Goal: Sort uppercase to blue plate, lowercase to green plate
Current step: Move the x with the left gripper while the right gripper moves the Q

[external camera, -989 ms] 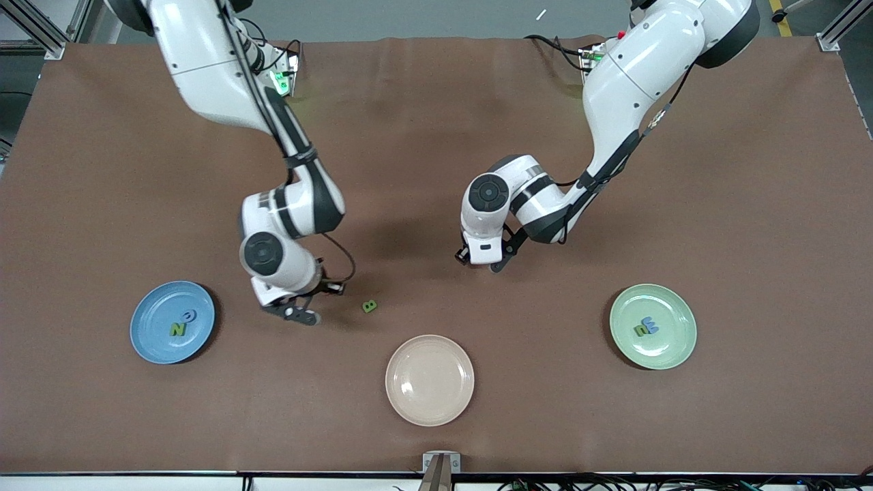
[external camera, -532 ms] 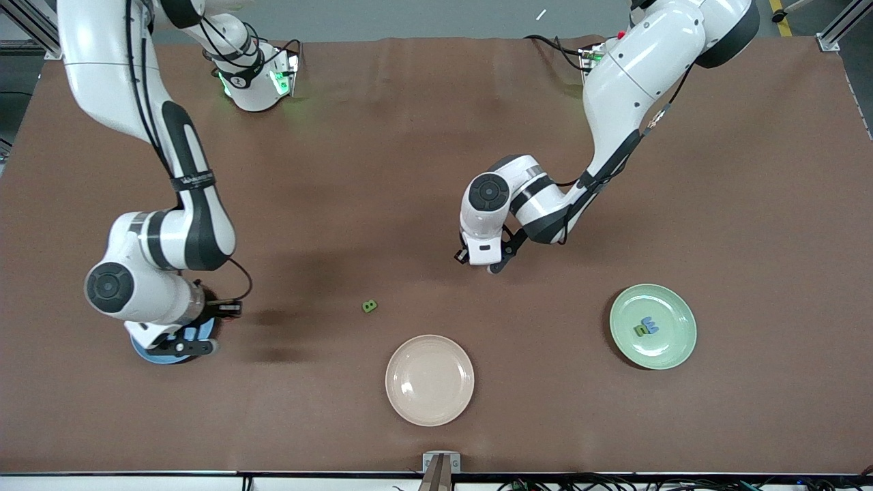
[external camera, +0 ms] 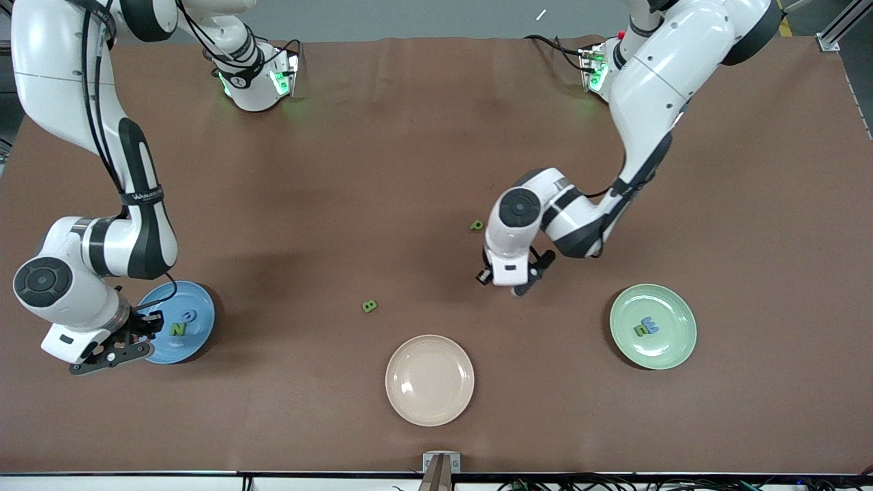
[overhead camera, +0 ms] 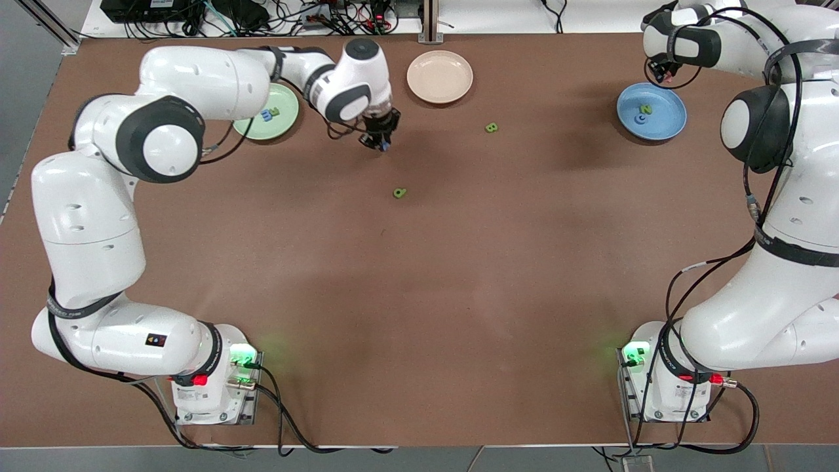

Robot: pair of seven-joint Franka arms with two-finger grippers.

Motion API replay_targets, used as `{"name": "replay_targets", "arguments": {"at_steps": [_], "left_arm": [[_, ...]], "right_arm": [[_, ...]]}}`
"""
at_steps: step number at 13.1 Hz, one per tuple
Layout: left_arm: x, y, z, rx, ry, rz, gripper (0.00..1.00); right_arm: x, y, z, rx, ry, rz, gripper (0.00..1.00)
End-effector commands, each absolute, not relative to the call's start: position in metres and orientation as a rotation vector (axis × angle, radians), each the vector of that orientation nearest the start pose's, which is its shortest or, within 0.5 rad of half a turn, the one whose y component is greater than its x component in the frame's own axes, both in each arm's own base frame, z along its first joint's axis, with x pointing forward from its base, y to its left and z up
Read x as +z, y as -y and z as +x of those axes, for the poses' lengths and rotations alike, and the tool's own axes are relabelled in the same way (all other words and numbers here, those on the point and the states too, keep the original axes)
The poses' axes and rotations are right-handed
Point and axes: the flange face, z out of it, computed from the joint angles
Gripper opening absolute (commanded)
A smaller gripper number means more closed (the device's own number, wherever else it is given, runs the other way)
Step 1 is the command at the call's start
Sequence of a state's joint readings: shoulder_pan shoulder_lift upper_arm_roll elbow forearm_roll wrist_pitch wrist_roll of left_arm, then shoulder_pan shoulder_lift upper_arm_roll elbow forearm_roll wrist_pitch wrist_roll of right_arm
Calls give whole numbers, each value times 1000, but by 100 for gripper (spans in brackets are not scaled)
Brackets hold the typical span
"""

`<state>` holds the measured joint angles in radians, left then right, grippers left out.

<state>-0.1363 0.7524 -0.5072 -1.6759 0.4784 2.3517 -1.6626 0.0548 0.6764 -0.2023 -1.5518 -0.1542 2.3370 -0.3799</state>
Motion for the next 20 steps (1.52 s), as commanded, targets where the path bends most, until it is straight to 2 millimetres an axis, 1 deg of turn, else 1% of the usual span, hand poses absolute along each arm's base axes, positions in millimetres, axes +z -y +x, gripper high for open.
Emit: {"name": "replay_targets", "arguments": {"at_steps": [1,3,4,5,6,7,8,9,10,11,13,14,15,17,18,19,20], "left_arm": [[235,325,599,-101,1113,-2956,0],[244,296,618,-111,1020,-2977,0],[246,275,629,-113,992,-2982,0],[245,253,638,-115,961,-2987,0],[248,232,648,-122,920,-2999,0],[249,207,658,-125,874,-3011,0],[249,187,664,-124,822,-3021,0],[248,166,670,-122,792,-3026,0],[246,148,674,-132,769,-3022,0],[243,131,678,-149,721,-3013,0],[236,101,683,-167,653,-2993,0],[234,92,683,-164,638,-2994,0],[234,89,683,-161,630,-2995,1],[224,89,677,-128,637,-2991,1],[218,91,670,-105,632,-2986,2],[214,92,666,-87,625,-2981,8],[211,91,662,-68,604,-2979,24]], "right_arm": [[261,83,712,-80,725,-3338,84],[257,82,709,-65,724,-3335,98],[256,78,709,-52,707,-3336,99],[255,70,709,-54,705,-3328,100],[254,56,707,-59,669,-3322,100],[254,34,708,-79,572,-3333,100],[255,9,708,-81,460,-3345,100],[255,-23,707,-103,349,-3350,100],[254,-47,706,-119,234,-3337,100],[251,-76,702,-127,116,-3299,100],[250,-128,695,-120,-60,-3201,100],[247,-153,690,-105,-137,-3160,100],[243,-179,684,-90,-214,-3122,100],[237,-226,670,-59,-387,-3061,100],[233,-245,664,-44,-461,-3036,100],[226,-260,659,-38,-518,-3020,100],[219,-276,654,-51,-572,-2995,100]]}}
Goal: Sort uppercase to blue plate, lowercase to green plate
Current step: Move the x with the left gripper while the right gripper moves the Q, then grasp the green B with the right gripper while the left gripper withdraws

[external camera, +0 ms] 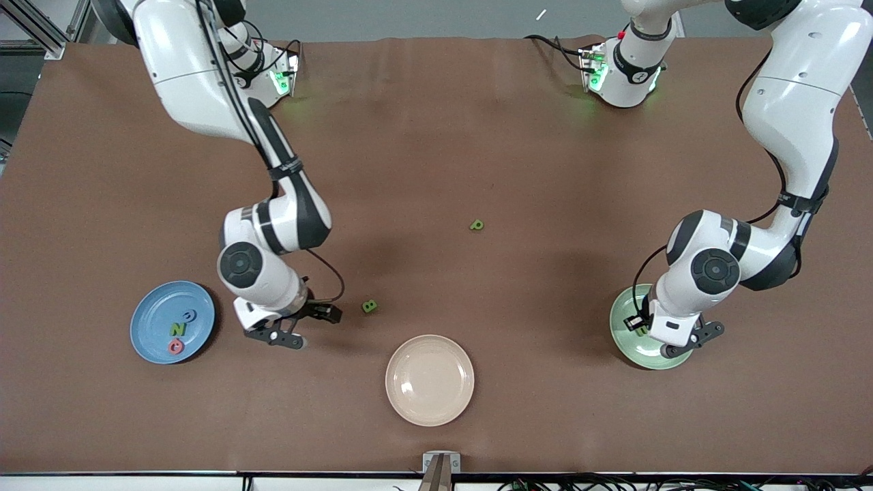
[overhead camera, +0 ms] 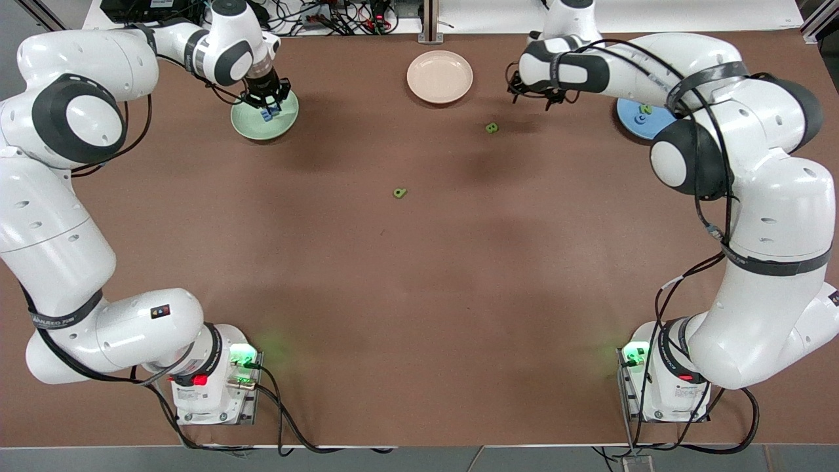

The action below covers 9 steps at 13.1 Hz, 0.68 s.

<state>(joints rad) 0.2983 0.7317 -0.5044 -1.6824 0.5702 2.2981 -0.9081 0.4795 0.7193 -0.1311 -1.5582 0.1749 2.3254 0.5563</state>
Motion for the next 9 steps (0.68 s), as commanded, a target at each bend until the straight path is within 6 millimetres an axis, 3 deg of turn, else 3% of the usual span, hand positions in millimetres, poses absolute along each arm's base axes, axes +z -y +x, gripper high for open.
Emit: {"name": "replay_targets", "arguments": {"at_steps": [1,2,4,5,7,9], "left_arm": [[209,86,660,-59,614,-2975,65],[210,79,662,-63,638,-2971,100],[222,72,664,-85,671,-2969,100],[232,82,663,-93,672,-2979,100],[253,115,650,-50,622,-2972,100],[268,152,626,-16,546,-2970,99]], "right_arm": [[211,-292,649,-75,-604,-2973,100],[203,-306,643,-89,-633,-2961,100],[189,-321,635,-90,-681,-2952,100],[186,-325,633,-98,-679,-2949,100],[178,-334,628,-107,-678,-2948,97],[172,-347,620,-106,-648,-2962,85]]}}
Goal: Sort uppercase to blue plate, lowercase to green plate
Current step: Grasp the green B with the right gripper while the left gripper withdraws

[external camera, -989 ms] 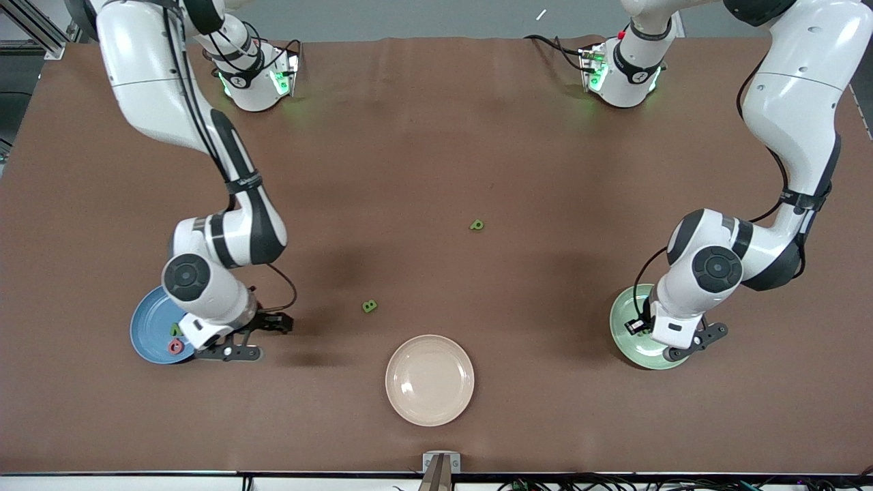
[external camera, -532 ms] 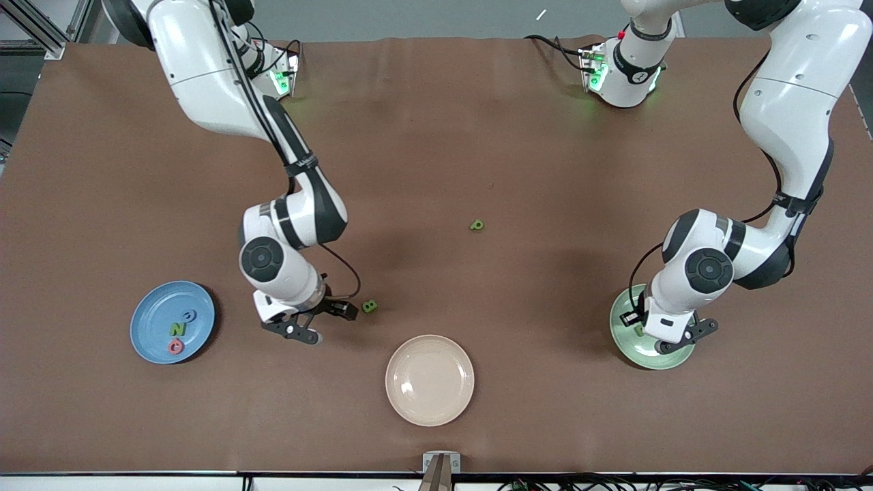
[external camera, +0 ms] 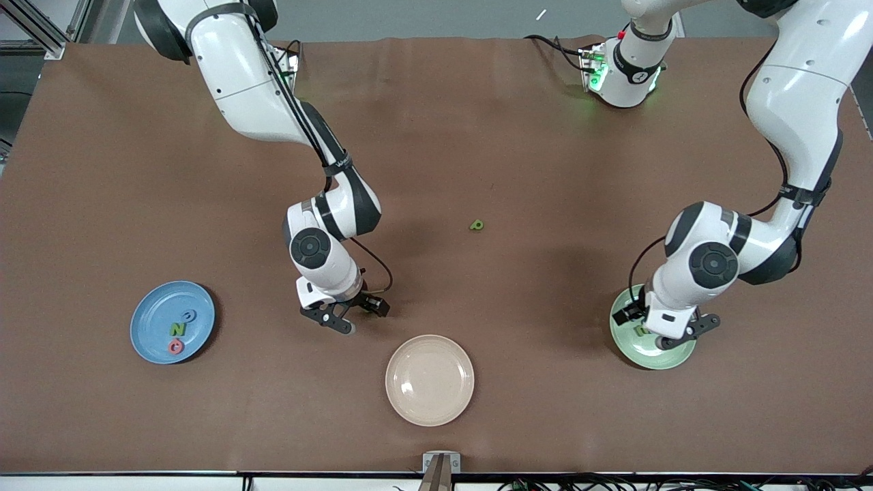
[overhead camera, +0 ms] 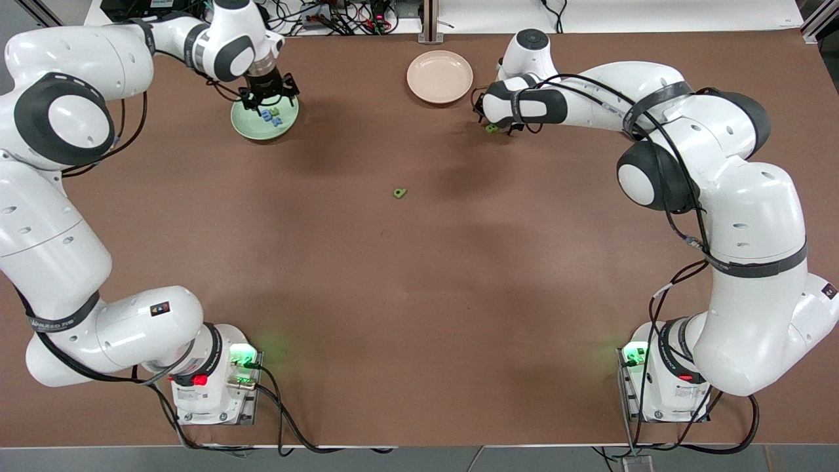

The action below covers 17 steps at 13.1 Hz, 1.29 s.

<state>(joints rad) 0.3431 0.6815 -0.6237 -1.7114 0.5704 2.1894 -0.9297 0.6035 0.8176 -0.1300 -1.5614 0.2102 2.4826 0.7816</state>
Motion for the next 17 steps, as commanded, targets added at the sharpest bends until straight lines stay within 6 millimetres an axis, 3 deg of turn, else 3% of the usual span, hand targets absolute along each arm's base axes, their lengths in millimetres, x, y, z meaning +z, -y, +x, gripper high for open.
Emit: {"name": "replay_targets", "arguments": {"at_steps": [1,3,7,10,13,15,17], "left_arm": [[271,168,612,-23,535,-2965,97],[278,198,593,-35,570,-2968,87],[266,292,541,-12,770,-2942,79],[250,336,512,23,739,-2951,77],[234,372,488,44,670,-3049,81],[224,401,464,60,653,-3078,81],[213,416,451,39,686,-3078,81]], "right_arm": [[171,-346,621,-111,-624,-2971,73],[174,-347,623,-116,-609,-2976,43],[175,-348,624,-167,-532,-3025,4],[189,-339,637,-181,-538,-3021,0],[208,-310,659,-111,-505,-3060,0],[227,-267,680,-58,-386,-3099,0],[239,-220,694,-31,-228,-3120,0]]}}
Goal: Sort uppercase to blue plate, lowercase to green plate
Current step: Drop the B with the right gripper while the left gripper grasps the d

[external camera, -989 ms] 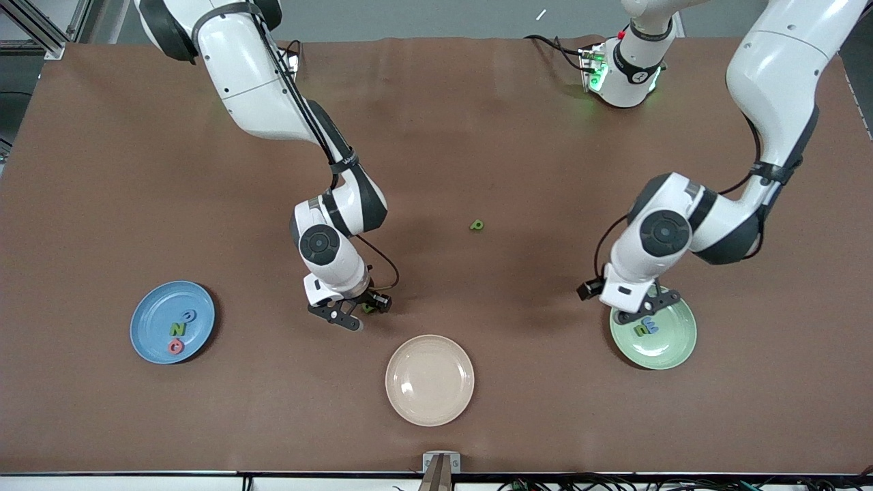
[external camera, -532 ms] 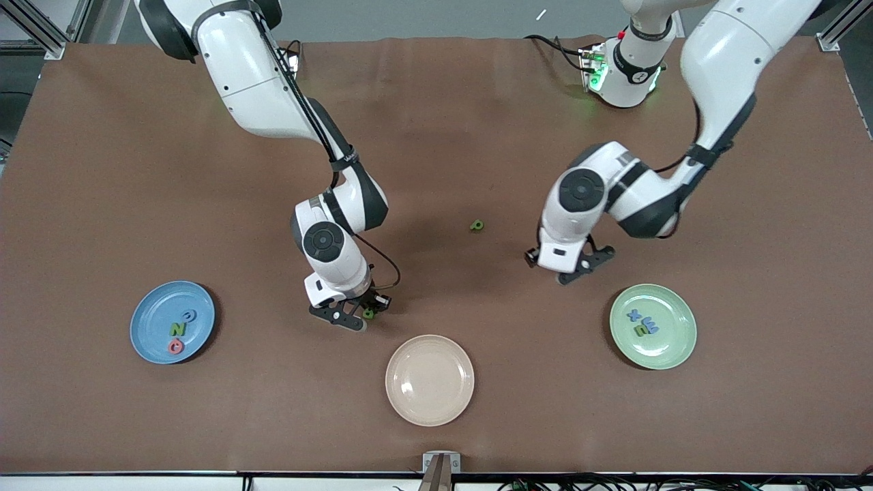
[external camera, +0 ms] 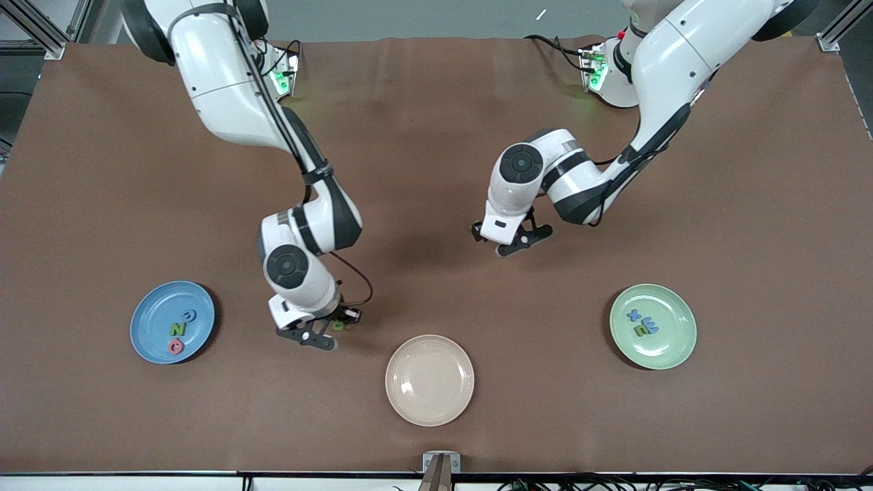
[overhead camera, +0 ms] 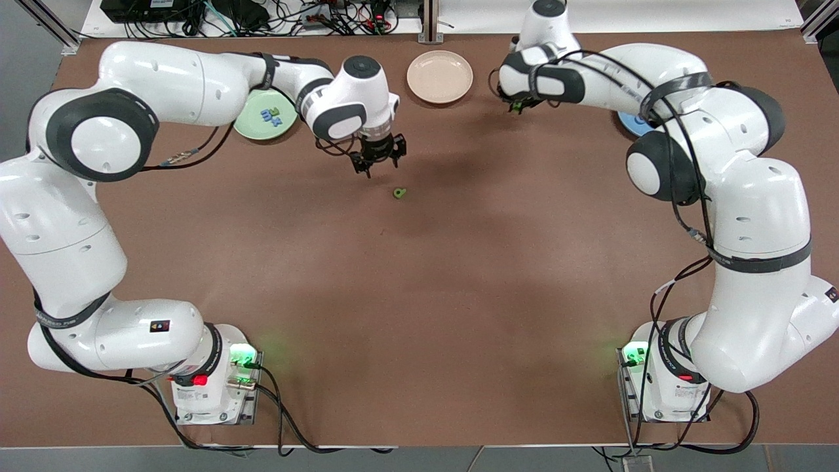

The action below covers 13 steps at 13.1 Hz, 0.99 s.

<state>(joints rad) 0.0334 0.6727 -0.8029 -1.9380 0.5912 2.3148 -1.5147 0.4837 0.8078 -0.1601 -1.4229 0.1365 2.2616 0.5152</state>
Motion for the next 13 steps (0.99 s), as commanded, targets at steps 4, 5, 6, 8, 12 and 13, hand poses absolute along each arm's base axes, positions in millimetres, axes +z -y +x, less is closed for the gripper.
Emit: {"name": "replay_targets", "arguments": {"at_steps": [4,5,6,8,12,13], "left_arm": [[194,428,438,27,750,-3060,78],[191,429,437,39,778,-3062,78],[187,433,431,50,799,-3053,76],[185,436,426,51,797,-3048,74],[169,434,423,32,778,-3016,69],[169,433,426,27,786,-3014,69]], "right_arm": [[252,-96,716,39,122,-3132,0],[252,-64,719,48,211,-3124,0],[251,-34,720,61,281,-3117,0],[244,22,715,103,448,-3080,0],[236,99,702,165,672,-3006,2],[233,112,700,173,700,-3002,4]]}}
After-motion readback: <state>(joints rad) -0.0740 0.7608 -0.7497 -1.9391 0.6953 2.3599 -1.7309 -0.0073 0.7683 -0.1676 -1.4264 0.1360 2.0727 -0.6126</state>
